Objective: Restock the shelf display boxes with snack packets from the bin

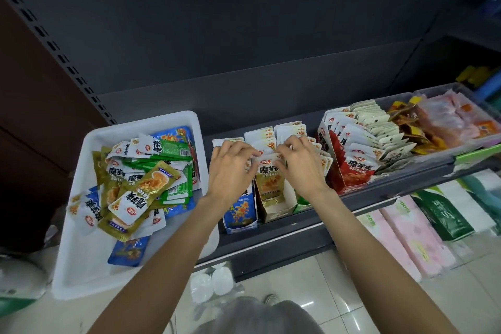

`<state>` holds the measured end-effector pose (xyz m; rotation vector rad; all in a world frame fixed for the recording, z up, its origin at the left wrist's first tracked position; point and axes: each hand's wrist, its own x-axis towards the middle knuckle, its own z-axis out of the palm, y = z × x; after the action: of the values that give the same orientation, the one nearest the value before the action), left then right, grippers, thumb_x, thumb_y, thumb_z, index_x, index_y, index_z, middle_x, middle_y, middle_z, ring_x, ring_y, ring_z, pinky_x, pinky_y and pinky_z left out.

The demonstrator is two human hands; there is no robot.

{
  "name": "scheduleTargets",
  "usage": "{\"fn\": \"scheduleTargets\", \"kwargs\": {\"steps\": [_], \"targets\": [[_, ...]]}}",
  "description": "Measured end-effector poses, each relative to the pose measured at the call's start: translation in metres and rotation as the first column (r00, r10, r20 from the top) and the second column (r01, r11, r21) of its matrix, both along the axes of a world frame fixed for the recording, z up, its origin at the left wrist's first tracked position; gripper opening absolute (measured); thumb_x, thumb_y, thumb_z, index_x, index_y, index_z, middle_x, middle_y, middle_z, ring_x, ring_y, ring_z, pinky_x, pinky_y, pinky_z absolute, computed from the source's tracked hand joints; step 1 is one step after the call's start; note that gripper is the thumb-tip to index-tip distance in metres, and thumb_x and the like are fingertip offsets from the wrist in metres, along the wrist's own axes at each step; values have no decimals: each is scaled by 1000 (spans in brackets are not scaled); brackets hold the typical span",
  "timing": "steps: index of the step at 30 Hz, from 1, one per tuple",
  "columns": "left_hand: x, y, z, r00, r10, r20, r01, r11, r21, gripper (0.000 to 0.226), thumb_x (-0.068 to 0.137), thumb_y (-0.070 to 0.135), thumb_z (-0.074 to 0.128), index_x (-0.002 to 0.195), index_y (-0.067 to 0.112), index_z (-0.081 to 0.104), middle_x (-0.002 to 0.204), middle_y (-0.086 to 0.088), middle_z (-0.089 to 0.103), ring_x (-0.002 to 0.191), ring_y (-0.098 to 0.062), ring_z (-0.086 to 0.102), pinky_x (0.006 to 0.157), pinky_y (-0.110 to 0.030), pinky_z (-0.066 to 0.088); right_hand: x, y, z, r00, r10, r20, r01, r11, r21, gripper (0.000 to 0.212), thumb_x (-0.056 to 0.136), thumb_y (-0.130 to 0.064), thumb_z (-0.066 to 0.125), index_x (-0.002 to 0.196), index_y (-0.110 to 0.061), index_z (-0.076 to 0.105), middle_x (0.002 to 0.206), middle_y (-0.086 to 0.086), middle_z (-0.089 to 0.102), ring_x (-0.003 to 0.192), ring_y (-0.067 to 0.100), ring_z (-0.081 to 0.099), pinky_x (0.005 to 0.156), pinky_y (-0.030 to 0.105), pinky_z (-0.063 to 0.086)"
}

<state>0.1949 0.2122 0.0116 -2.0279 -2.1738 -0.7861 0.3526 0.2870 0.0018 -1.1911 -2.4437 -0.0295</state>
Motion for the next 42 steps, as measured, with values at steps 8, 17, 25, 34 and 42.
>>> {"fn": "scheduleTargets", "kwargs": {"steps": [8,17,25,34,42], "targets": [[-15,-13,-5,997,-52,52,48,996,76,25,88,29,54,106,22,69,102,5,68,102,-18,56,89,-36,40,-5,-5,2,992,-33,-119,37,999,35,29,77,-14,76,103,-11,65,102,10,59,94,26,56,75,37,51],[-72,-92,9,928,112,355,-256,884,391,24,91,26,50,91,9,66,78,7,61,73,-4,51,69,-24,39,-56,-81,54,862,260,-436,-341,933,-116,19,93,-24,48,107,-17,60,89,-5,63,71,9,57,61,22,47],[-178,-141,-39,880,472,57,-438,852,-288,47,80,25,69,124,20,56,126,-6,56,121,-30,47,97,-41,38,-180,-104,0,878,476,-48,-461,815,-351,32,91,-11,53,123,-15,57,123,3,57,111,23,55,88,39,51],[-189,-127,-43,891,349,-290,-453,713,-535,75,78,44,69,137,15,32,134,-10,41,126,-27,38,104,-36,33,-243,-91,-37,798,542,266,-422,816,-395,73,86,1,55,149,-17,23,156,3,21,145,25,8,118,42,9],[-183,-161,11,499,232,835,-332,941,-63,32,77,6,74,103,20,62,93,6,69,85,-7,67,74,-31,57,-186,-108,15,900,312,-303,-406,854,-325,12,85,-22,68,95,-21,63,92,-7,69,81,12,61,68,28,45]]}}
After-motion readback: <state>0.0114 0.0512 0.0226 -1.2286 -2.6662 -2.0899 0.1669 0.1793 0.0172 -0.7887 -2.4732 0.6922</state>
